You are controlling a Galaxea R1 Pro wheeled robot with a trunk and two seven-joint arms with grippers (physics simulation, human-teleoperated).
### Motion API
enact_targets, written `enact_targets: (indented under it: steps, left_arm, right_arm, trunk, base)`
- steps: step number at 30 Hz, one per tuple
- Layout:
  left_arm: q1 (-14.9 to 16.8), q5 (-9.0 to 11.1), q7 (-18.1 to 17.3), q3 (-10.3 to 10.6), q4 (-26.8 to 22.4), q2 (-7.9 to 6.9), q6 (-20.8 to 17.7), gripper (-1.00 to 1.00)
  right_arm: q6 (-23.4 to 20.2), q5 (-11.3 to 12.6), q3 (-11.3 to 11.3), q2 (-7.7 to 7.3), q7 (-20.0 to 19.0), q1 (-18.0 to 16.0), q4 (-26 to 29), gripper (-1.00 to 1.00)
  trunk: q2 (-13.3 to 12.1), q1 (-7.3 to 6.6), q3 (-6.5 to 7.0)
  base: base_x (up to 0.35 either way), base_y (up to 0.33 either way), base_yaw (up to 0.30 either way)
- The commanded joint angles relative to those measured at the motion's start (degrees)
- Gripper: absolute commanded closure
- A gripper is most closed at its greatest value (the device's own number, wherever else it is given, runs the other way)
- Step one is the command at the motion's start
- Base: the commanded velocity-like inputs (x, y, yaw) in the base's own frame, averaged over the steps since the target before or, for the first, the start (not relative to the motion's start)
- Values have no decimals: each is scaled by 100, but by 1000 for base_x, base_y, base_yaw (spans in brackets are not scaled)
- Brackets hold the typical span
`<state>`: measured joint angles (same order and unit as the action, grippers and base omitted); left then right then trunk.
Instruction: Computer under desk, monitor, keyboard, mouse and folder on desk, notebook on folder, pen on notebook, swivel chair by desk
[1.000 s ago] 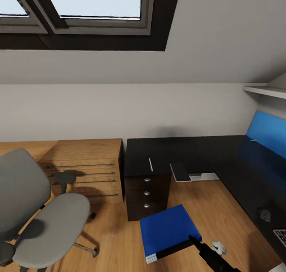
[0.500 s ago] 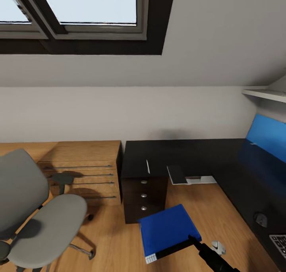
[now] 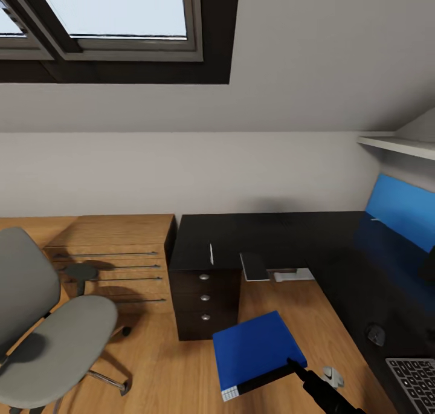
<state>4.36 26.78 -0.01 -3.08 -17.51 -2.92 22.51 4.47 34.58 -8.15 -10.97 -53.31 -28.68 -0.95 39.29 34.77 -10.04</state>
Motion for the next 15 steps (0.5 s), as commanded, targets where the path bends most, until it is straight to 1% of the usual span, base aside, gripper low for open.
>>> enact_targets:
  steps: [1, 10, 13, 15]
  left_arm:
    - [3, 7, 2, -9, 1, 2, 13, -100]
    - [3, 5, 4, -7, 2, 2, 10, -100]
    - [3, 4, 3, -8, 2, 2, 9, -100]
    - [4, 3, 6, -6, 0, 2, 10, -100]
  right_arm:
    - [45, -57, -47, -1, -13, -6, -10, 100]
    - [34, -45, -47, -18, -32, -6, -3, 100]
    - [28, -18, -78, -15, -15, -6, 5, 100]
    - [13, 48, -124, -18, -10, -6, 12, 100]
  trunk:
    - [7, 1, -9]
    - [7, 1, -9]
    - [7, 1, -9]
    - [7, 1, -9]
  base:
    - [0, -28, 0]
    - [0, -7, 0]
    - [0, 0, 0]
    - [0, 0, 0]
